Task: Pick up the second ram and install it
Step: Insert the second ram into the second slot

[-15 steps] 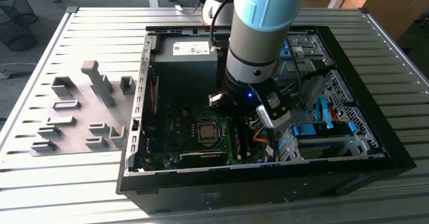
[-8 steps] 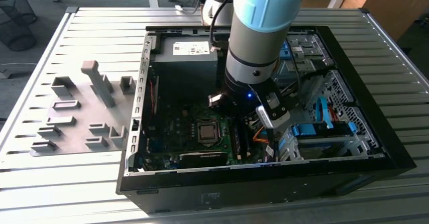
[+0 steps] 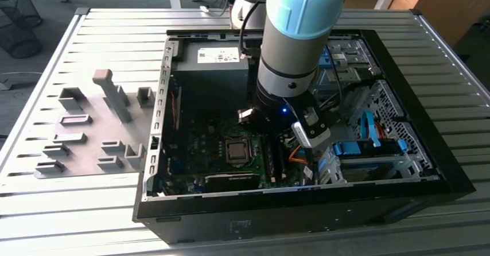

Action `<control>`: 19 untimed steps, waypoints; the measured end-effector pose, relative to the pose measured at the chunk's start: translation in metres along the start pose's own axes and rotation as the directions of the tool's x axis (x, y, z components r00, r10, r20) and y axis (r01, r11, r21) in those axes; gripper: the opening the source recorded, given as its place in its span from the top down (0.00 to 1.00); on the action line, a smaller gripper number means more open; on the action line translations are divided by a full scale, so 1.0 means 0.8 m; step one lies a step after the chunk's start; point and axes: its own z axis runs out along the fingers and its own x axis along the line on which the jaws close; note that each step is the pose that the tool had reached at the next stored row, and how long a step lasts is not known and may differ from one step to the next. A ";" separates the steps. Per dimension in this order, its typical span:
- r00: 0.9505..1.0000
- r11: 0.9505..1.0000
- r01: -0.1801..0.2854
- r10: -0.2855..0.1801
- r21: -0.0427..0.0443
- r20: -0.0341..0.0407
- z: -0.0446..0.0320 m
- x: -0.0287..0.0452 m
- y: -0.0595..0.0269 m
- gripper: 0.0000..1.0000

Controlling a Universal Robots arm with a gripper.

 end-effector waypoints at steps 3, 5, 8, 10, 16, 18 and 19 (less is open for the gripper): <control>1.000 1.000 0.000 0.000 0.000 0.000 0.0001 0.0000 0.000 0.86; 1.000 1.000 0.000 0.000 0.000 0.000 0.0002 0.0000 0.000 0.85; 1.000 1.000 0.000 0.000 0.000 0.000 0.0002 0.0000 0.000 0.79; 1.000 1.000 0.000 0.000 0.000 0.000 -0.0018 0.0000 0.000 0.79; 1.000 1.000 0.000 0.000 0.000 0.000 -0.0269 0.0002 0.001 0.79; 1.000 1.000 0.000 0.000 0.000 0.000 -0.0302 0.0002 0.001 0.79; 1.000 1.000 0.000 0.000 0.000 0.000 -0.0302 0.0002 0.001 0.79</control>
